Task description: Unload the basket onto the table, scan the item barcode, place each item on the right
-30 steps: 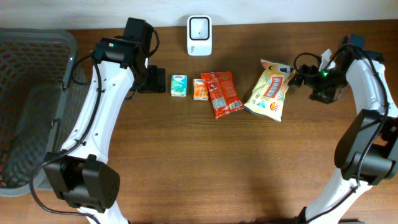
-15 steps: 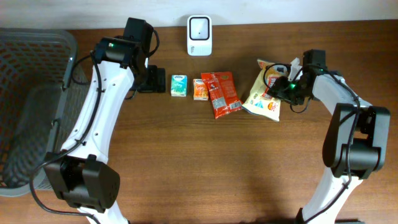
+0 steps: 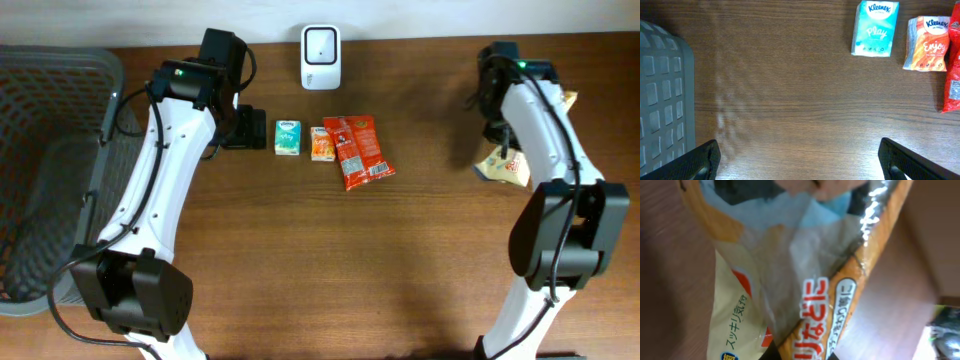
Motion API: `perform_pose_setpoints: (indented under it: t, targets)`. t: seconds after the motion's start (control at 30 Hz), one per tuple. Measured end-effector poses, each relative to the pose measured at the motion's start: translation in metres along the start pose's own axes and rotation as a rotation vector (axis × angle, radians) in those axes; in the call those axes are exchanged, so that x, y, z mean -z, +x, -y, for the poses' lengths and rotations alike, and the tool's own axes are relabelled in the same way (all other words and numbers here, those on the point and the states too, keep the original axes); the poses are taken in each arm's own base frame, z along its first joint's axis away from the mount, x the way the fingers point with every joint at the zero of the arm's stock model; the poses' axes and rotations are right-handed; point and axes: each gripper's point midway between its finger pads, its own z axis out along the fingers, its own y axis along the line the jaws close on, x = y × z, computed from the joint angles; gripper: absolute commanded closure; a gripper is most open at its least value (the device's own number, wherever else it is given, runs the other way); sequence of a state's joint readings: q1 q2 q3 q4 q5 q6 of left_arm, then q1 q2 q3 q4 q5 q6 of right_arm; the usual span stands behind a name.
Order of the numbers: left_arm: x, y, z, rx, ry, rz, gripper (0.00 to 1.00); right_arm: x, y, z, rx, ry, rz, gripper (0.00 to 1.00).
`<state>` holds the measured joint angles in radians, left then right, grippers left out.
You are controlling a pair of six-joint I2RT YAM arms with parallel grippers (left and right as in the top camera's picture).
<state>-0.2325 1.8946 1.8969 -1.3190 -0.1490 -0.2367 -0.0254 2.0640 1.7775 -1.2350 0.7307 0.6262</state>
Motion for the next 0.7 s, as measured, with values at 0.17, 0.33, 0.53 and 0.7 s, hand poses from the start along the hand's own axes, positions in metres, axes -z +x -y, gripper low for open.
perform_pose_setpoints:
  t: [0.17, 0.33, 0.53, 0.7]
  targets:
    - [0.000, 0.000, 0.000, 0.000, 0.000, 0.000, 0.01, -0.011, 0.013, -0.017, 0.081, 0.198, 0.119, 0.90]
    - [0.000, 0.000, 0.000, 0.000, 0.000, 0.000, 0.01, 0.011, 0.044, -0.082, 0.251, 0.199, 0.230, 0.63]
    - [0.000, 0.000, 0.000, 0.000, 0.000, 0.000, 0.01, 0.050, 0.086, -0.135, 0.396, 0.124, 0.312, 0.18]
    - [0.000, 0.000, 0.000, 0.000, 0.000, 0.000, 0.01, 0.069, 0.093, -0.148, 0.531, -0.005, 0.171, 0.02]
